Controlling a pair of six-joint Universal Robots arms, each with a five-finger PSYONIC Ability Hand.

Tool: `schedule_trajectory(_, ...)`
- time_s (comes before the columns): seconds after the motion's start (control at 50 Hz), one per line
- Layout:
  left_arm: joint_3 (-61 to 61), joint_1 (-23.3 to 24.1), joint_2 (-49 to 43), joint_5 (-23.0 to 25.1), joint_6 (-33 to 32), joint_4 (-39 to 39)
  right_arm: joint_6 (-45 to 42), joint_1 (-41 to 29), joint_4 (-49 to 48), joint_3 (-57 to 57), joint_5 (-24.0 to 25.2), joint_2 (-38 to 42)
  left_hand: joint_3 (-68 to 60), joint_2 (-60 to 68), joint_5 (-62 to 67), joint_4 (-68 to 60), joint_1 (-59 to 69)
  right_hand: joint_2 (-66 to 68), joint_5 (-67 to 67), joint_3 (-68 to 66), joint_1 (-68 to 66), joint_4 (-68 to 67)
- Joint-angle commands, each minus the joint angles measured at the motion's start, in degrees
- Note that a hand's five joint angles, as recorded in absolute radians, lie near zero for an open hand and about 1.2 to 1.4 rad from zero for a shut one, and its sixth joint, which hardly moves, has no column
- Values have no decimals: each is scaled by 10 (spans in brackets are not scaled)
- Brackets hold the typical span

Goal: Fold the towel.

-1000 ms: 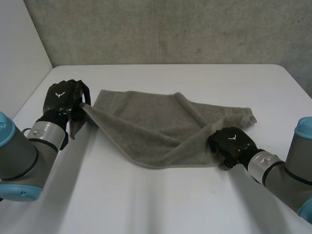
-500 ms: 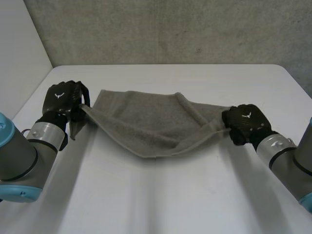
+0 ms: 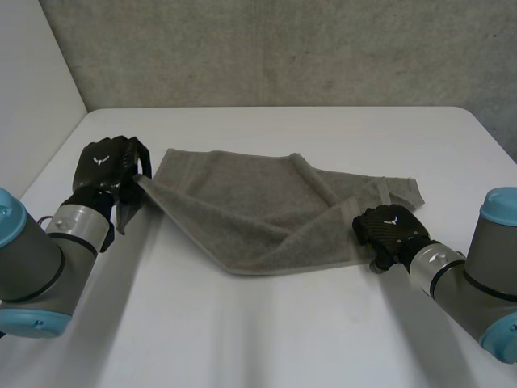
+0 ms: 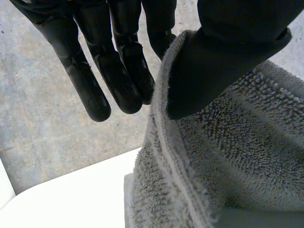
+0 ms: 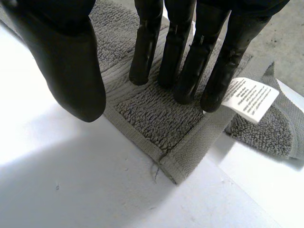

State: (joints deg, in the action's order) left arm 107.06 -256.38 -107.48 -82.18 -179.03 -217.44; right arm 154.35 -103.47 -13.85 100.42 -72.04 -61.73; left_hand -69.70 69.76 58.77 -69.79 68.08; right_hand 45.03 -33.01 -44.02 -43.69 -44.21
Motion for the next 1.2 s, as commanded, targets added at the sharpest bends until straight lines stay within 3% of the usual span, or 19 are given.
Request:
schedule_trajectory(0.02, 1, 0, 0, 0, 0, 0, 1, 2, 0, 3, 1, 0, -103, 102, 112, -102, 119, -69, 48, 58, 55, 60)
schedule_trajectory(1.2, 3, 2, 0, 0, 0, 0, -18, 4, -63, -30, 3, 57, -103, 102, 112, -102, 119, 130, -150, -140, -143, -138)
